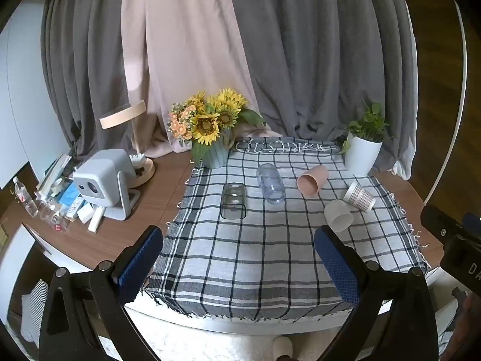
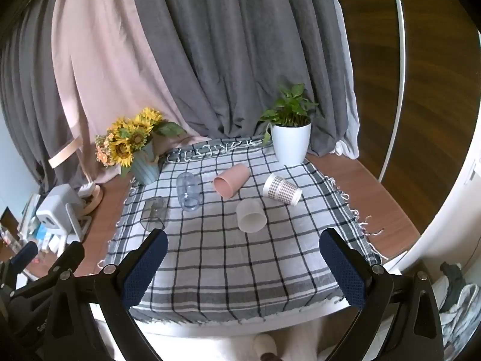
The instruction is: Flip cup upside down
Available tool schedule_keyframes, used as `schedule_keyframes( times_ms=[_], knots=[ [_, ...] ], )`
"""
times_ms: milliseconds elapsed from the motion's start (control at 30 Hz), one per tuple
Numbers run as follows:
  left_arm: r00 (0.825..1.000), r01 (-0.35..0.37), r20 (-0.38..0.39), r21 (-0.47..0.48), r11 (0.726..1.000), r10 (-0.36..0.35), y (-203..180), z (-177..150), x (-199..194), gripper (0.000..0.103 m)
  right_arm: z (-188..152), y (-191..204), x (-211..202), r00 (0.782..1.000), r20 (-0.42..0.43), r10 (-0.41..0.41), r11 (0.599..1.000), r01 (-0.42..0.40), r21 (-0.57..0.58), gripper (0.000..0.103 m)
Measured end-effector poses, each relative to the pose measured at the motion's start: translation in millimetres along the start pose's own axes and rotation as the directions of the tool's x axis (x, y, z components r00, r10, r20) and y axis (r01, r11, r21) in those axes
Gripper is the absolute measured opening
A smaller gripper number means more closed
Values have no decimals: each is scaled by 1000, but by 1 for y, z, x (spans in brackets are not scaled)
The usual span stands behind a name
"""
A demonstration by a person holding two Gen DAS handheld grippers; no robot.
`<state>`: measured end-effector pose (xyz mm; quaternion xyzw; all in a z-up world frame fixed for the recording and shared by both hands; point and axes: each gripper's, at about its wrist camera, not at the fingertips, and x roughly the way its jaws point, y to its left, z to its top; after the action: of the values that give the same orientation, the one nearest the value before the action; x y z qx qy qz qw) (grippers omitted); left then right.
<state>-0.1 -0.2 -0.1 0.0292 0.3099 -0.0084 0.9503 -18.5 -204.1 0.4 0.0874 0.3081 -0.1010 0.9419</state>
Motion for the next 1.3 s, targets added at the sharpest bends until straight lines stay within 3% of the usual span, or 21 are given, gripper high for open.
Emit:
schedule_keyframes(
  times_ms=[1300],
  knots=[
    [1000,10,-5,-6,1000,-10,-11,4,-3,103,3,4,-7,1000,-4,-7,1000,7,2,102]
  ],
)
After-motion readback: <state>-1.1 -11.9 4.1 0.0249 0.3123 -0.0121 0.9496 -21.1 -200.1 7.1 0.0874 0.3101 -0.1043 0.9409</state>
